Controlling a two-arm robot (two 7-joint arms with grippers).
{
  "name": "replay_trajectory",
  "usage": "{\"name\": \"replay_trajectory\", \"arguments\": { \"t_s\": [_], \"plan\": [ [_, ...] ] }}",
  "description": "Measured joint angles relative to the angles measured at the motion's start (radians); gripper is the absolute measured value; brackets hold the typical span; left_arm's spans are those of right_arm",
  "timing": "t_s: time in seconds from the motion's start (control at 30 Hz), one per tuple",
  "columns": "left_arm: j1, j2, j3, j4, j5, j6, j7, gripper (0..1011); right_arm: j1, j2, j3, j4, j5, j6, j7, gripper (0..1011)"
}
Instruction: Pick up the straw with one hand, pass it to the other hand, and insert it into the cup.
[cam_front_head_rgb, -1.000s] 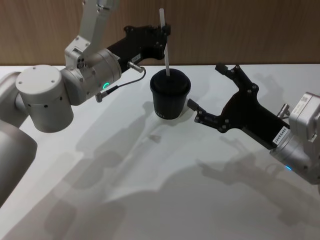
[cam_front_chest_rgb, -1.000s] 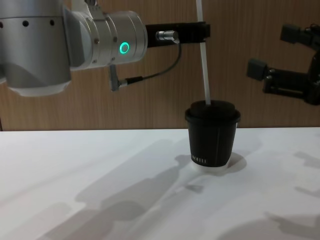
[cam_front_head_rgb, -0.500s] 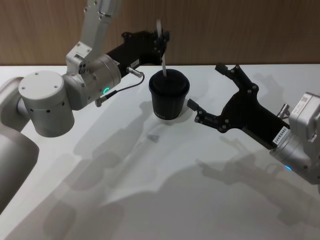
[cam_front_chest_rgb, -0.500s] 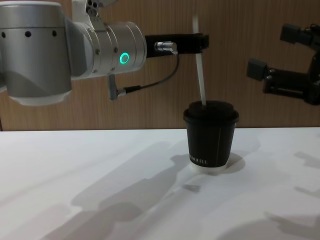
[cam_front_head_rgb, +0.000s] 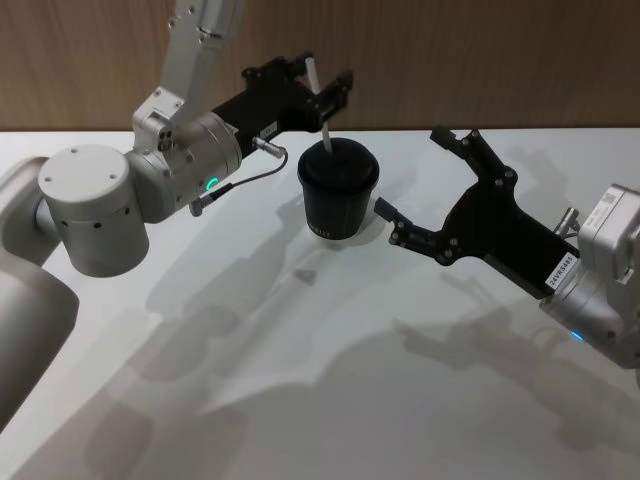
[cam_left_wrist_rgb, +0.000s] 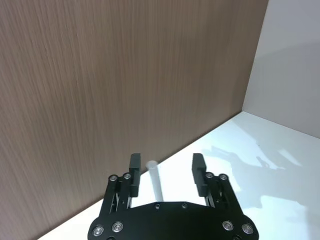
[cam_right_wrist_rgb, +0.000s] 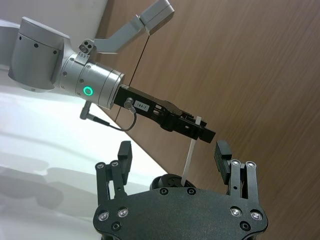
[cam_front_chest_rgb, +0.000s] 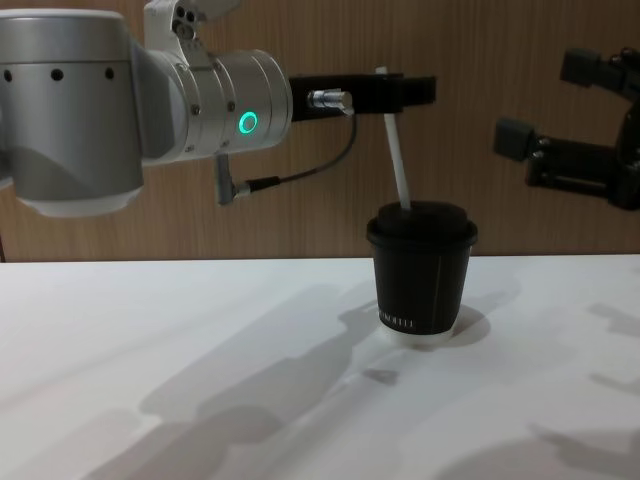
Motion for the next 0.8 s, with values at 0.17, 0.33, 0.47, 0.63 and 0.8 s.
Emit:
{"name": "replay_trajectory", "arguments": {
  "t_s": [0.17,0.33,0.47,0.63,0.8],
  "plan": [
    [0.007,0.003,-0.002,-0.004,0.000,0.000,-0.007,742,0.000,-0.001,0.000,-0.003,0.010,0.007,-0.001,1001],
    [0.025,0.019,-0.003,-0.020,-0.002,-0.001,-0.027,905,0.000,-0.006,0.001,-0.009,0.038,0.031,-0.005,1001],
    [0.044,0.036,-0.006,-0.039,-0.005,-0.003,-0.041,992,0.000,-0.012,0.002,-0.016,0.069,0.062,-0.011,1001],
    [0.070,0.057,-0.013,-0.064,-0.011,-0.003,-0.056,1003,-0.002,-0.024,0.006,-0.028,0.124,0.118,-0.022,1001],
    [0.098,0.079,-0.021,-0.092,-0.014,-0.003,-0.067,1003,-0.005,-0.037,0.010,-0.042,0.183,0.185,-0.042,1001]
  ]
}}
